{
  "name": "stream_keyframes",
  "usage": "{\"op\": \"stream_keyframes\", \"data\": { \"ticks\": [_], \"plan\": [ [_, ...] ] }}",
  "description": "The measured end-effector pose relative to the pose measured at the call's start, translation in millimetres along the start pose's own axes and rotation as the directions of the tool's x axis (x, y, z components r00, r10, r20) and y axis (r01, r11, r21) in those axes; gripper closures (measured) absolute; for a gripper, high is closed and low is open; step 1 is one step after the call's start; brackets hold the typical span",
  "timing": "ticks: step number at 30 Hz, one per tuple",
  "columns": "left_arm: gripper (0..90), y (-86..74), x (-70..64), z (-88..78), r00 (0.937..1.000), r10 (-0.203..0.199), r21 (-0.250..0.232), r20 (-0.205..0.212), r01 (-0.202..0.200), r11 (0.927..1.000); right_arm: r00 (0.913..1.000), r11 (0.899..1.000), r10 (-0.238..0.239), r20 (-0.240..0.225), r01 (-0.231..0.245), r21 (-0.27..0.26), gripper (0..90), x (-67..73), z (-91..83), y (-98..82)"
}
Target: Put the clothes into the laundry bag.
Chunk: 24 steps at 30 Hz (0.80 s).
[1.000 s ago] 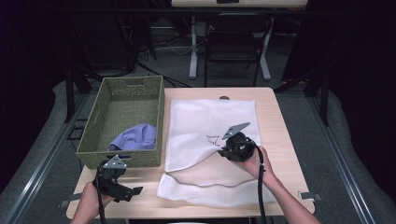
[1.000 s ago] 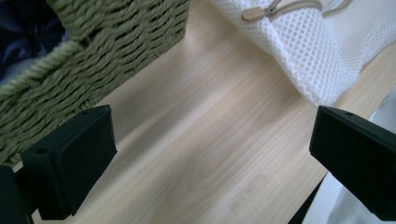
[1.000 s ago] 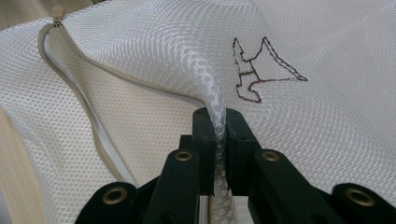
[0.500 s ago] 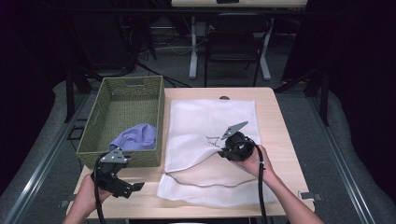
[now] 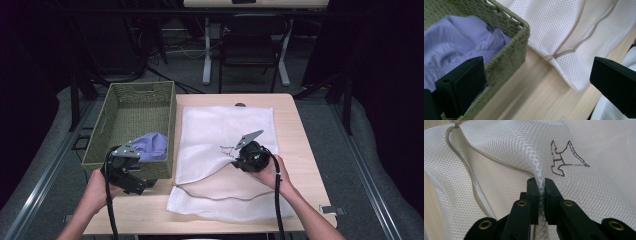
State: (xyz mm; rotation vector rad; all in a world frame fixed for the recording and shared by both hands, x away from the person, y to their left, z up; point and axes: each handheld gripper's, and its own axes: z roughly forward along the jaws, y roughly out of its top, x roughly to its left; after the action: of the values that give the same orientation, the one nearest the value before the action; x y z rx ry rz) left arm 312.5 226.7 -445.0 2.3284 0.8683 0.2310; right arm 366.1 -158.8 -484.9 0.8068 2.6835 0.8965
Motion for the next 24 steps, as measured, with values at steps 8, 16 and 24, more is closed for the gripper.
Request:
{"op": "stream_keyframes", "data": {
  "ticks": [8, 16, 24],
  "plan": [
    [0.1, 18.8, 22.4, 0.0, 0.9996, 0.029, 0.015, -0.002, -0.029, 0.9995, 0.9999, 1.000, 0.014, -0.008, -0.014, -0.003, 84.5, -0.2, 0.6, -2.5],
    [0.0, 34.4, 38.2, 1.8, 0.9989, 0.027, 0.052, -0.039, -0.025, 0.9984, 0.9999, 1.000, 0.014, 0.005, -0.013, -0.021, 84.5, 0.2, -1.3, -3.0],
    [0.0, 46.3, 52.5, 4.8, 0.9990, 0.026, 0.072, -0.035, -0.023, 0.9971, 0.9999, 1.000, 0.009, 0.009, -0.008, -0.022, 84.5, -0.8, -0.8, -3.4]
  ]
}}
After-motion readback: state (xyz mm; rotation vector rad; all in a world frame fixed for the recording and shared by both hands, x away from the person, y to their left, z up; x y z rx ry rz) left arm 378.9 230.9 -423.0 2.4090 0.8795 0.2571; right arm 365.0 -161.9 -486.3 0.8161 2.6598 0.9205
